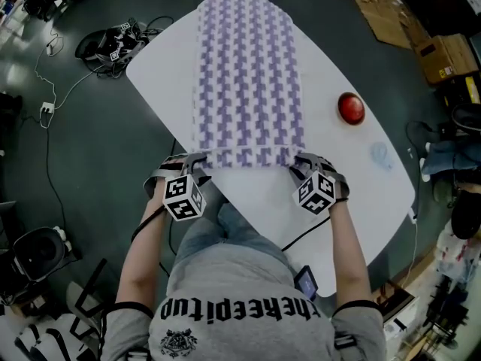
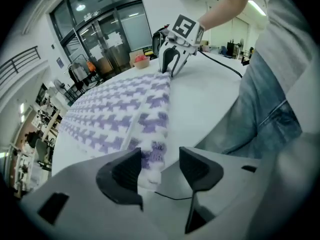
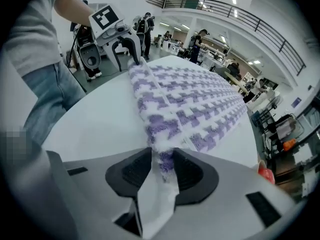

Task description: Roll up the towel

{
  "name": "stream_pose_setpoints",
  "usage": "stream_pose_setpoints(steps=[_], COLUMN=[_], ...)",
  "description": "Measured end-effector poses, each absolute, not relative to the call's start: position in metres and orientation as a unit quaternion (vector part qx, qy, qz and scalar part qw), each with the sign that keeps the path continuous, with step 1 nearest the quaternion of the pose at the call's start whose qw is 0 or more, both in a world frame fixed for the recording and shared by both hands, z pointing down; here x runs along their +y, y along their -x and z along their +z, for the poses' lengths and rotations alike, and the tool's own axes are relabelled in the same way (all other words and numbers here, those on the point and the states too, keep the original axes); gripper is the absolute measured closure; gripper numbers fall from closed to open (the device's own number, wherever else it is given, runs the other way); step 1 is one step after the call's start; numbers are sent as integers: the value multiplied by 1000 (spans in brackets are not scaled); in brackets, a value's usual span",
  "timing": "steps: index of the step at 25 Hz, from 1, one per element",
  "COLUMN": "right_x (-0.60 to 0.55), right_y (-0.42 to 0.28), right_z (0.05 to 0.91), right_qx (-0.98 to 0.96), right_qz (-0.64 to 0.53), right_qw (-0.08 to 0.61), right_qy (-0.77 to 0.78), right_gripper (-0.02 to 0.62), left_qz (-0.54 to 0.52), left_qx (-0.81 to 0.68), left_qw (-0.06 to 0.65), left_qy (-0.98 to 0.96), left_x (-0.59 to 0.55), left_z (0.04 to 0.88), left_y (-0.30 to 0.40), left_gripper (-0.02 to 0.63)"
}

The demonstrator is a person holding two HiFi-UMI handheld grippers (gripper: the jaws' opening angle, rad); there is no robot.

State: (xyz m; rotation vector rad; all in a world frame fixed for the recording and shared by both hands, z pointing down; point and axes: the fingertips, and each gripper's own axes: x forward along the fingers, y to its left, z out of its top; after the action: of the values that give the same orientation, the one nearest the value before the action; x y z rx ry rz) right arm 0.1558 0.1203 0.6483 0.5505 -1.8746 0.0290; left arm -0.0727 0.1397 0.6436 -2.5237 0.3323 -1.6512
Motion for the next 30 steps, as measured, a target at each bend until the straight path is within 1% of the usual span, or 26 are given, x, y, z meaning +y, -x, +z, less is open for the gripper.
stream_pose_setpoints(steps=[7, 8, 9, 10, 11, 13, 18, 24, 30], right_x=[96, 97, 98, 99, 101, 102, 107, 145, 164], right_y=[-148, -150, -153, -155, -158, -161, -162, -156, -160], right_z=[650, 649, 649, 648, 648, 650, 644, 640, 655], right_qx=[-786, -784, -782, -782, -782, -782, -785, -791, -795], right_qz=[4, 1, -1, -1, 1, 1, 5, 18, 62], right_qw=[578, 579, 580, 580, 580, 583, 582, 582, 584], right_qy=[-218, -223, -227, -229, -228, -223, -212, -189, -152], right_gripper=[471, 483, 518, 544, 564, 575, 580, 580, 580], left_qz=[-564, -563, -562, -560, -558, -557, -557, -553, -547], left_qx=[112, 116, 123, 129, 132, 130, 117, 96, 57], left_qw=[48, 47, 46, 43, 38, 30, 25, 8, -35], left_qy=[817, 817, 817, 818, 819, 819, 822, 828, 835], left_x=[105, 105, 105, 105, 105, 106, 110, 148, 168], left_z=[651, 650, 649, 648, 648, 650, 645, 642, 654], left_y=[90, 91, 91, 90, 89, 84, 83, 90, 86], left_gripper=[388, 420, 492, 528, 548, 574, 580, 581, 580])
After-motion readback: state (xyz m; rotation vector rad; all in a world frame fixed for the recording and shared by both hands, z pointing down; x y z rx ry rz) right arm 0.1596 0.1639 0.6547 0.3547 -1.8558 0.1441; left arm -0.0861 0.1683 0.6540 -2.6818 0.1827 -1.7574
